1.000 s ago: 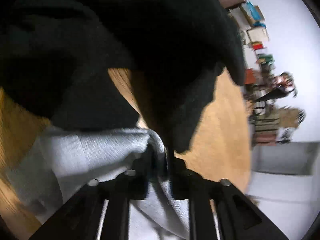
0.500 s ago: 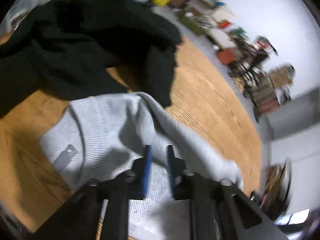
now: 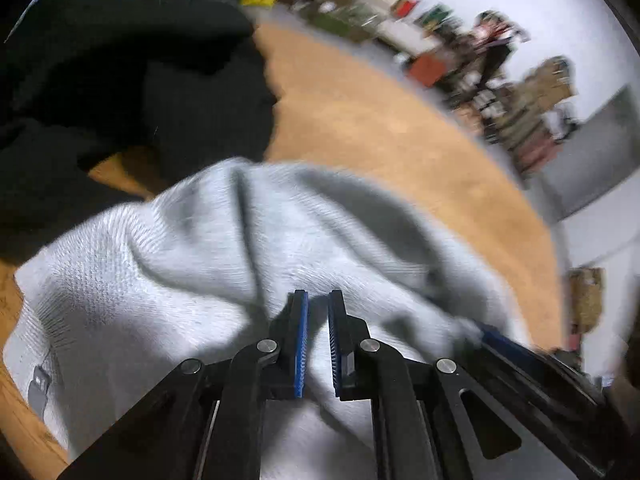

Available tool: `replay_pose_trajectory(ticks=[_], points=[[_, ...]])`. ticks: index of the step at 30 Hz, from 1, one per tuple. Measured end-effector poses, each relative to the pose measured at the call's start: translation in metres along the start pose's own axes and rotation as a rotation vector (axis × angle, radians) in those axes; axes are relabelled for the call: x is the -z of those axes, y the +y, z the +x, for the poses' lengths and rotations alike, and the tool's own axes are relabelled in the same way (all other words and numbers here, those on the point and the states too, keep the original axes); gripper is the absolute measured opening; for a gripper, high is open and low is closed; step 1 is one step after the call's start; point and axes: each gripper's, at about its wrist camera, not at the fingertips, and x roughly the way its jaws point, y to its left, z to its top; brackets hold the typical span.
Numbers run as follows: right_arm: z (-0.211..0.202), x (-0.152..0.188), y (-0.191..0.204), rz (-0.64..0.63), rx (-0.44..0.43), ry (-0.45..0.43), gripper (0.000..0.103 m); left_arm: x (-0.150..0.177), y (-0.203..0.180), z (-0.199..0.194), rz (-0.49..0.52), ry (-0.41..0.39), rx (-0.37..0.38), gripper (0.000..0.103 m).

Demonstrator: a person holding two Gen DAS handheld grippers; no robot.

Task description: Fold clothes

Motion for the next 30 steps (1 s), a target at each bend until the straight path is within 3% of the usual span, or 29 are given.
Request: replay_pose_trajectory(ticks=[4,6,8,10,11,13,17,19,21,23,25,27,28,30], points=[[-0.035,0.041,-0.010,-0.030,-0.051,0.019,0.041,0.007,-0.006,-0.019,0.005,-0.026,0.061,0.010],[-0.071,0.070,-0.029,0.024,-0.142,0.001,0.042,0.015,-0.018,-0.035,0.054,-0.045,0.099,0.010],[-0.103,0.095,-0.059,0.111,-0.137,-0.048,0.047,0.014,-0.037,-0.042,0.084,-0.024,0.134,0.010],[-0.127,0.112,-0.083,0.180,-0.013,-0.079,0.059,0.010,-0.051,-0.042,0.081,0.009,0.167,0.011],[-0.132,0.120,-0.091,0.196,0.041,-0.084,0.059,0.005,-0.054,-0.034,0.036,0.047,0.186,0.014],[-0.145,0.141,-0.110,0.231,0.164,-0.059,0.059,-0.007,-0.056,-0.014,-0.055,0.128,0.189,0.041],[-0.159,0.167,-0.114,0.214,0.256,-0.019,0.059,-0.008,-0.046,0.015,-0.235,0.246,0.220,0.047],[-0.160,0.177,-0.101,0.134,0.290,-0.015,0.063,-0.008,-0.039,0.016,-0.274,0.227,0.182,0.046],[-0.167,0.184,-0.103,0.106,0.345,-0.012,0.064,-0.008,-0.037,0.014,-0.250,0.199,0.130,0.046],[-0.171,0.182,-0.116,0.122,0.375,-0.017,0.064,-0.004,-0.040,0.006,-0.159,0.167,0.065,0.044],[-0.177,0.175,-0.134,0.151,0.374,-0.036,0.064,0.003,-0.054,0.001,0.017,0.132,-0.096,0.023],[-0.178,0.163,-0.151,0.148,0.373,-0.041,0.064,0.008,-0.068,0.003,0.190,0.139,-0.258,0.015],[-0.177,0.158,-0.159,0.134,0.371,-0.039,0.067,0.009,-0.071,0.005,0.242,0.162,-0.281,0.013],[-0.163,0.148,-0.168,0.098,0.301,0.014,0.070,0.010,-0.077,0.014,0.268,0.234,-0.223,0.013]])
